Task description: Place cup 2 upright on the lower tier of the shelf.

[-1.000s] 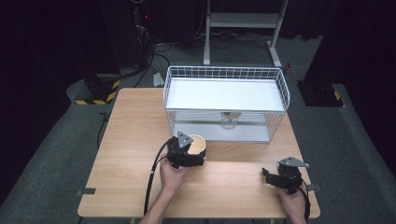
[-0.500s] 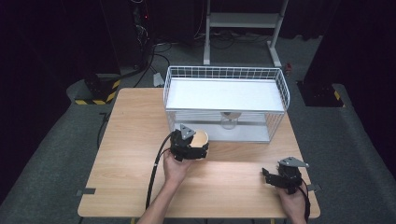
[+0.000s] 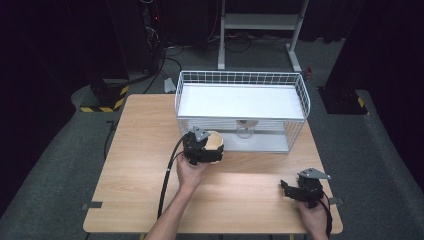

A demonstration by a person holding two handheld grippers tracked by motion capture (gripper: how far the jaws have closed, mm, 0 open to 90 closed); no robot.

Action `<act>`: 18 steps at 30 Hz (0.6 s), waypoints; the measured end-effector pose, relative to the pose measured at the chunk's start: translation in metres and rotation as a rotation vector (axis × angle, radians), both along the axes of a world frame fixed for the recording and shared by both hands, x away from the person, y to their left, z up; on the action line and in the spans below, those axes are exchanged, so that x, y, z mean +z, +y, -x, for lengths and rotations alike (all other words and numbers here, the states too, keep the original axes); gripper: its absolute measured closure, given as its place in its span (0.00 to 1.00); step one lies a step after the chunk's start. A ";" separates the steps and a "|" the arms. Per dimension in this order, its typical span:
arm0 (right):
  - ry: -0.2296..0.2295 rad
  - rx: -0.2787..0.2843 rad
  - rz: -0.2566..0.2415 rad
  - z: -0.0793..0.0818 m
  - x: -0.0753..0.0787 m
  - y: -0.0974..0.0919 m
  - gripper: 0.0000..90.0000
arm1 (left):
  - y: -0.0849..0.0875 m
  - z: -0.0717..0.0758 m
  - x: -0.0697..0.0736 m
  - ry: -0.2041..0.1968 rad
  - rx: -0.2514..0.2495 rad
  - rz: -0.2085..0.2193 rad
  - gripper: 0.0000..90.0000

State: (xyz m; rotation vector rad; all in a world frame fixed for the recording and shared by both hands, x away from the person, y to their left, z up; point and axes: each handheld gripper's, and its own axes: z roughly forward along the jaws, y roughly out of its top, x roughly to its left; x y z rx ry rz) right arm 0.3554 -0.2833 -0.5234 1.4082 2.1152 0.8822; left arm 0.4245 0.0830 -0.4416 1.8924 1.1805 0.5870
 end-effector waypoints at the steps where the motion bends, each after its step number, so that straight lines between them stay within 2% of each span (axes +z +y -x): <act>1: 0.000 0.000 0.000 0.000 0.000 0.000 0.25 | -0.001 -0.001 -0.001 -0.001 0.003 -0.001 0.12; 9: 0.000 0.000 0.000 0.000 0.000 0.000 0.25 | -0.005 -0.012 -0.007 0.001 0.021 -0.030 0.12; 18: -0.002 0.002 0.001 0.000 0.000 0.000 0.25 | -0.007 -0.021 -0.010 0.000 0.038 -0.033 0.12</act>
